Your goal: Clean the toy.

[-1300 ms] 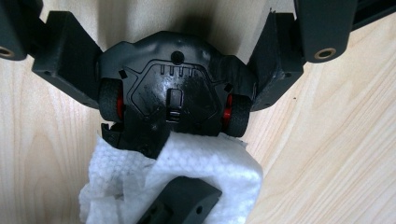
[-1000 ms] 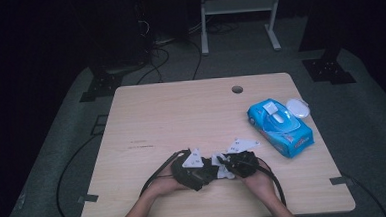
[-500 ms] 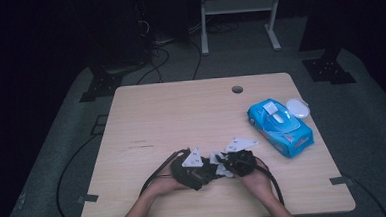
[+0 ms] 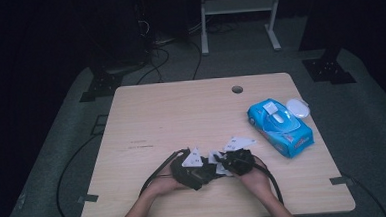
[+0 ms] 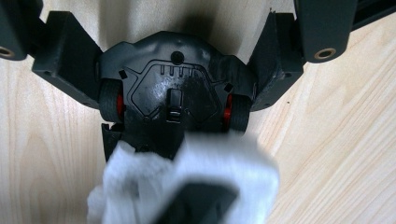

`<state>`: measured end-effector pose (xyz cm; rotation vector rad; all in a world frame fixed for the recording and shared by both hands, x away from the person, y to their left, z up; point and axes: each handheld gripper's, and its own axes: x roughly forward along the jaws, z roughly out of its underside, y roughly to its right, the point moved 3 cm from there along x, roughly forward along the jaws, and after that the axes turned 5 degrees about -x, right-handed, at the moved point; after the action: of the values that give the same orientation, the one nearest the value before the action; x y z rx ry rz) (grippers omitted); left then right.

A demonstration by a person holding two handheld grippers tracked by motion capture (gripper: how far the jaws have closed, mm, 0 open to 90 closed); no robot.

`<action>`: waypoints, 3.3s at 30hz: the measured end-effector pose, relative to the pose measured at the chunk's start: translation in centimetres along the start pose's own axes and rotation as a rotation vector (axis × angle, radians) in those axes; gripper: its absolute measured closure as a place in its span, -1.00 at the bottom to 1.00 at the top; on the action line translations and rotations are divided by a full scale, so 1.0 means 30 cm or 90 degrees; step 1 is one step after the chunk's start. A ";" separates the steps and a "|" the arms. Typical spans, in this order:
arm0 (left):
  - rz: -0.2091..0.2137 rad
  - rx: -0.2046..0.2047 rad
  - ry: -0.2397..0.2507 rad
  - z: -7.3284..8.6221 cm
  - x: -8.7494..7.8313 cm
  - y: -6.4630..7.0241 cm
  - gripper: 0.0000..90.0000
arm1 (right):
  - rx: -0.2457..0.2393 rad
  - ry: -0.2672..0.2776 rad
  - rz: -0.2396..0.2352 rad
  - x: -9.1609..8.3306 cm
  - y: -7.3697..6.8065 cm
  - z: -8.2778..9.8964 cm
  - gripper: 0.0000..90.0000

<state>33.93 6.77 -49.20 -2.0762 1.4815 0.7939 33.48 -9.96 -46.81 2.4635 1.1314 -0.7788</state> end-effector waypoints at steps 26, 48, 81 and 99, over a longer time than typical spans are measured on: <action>0.000 -0.006 0.004 0.012 -0.010 -0.020 -0.47 | 0.025 -0.032 0.054 -0.149 0.123 0.104 0.87; -0.001 -0.012 0.007 0.011 -0.009 -0.024 -0.47 | -0.034 -0.037 -0.018 -0.135 0.019 0.098 0.87; 0.002 -0.010 0.011 -0.004 0.008 -0.014 -0.47 | -0.072 -0.022 -0.106 0.020 -0.092 -0.015 0.87; 0.009 -0.012 0.012 0.006 -0.003 -0.026 -0.47 | -0.010 -0.036 0.034 -0.060 0.137 0.030 0.87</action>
<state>34.62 7.18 -49.26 -2.0950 1.5054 0.7980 35.38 -14.07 -46.21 2.4318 1.0433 -0.8153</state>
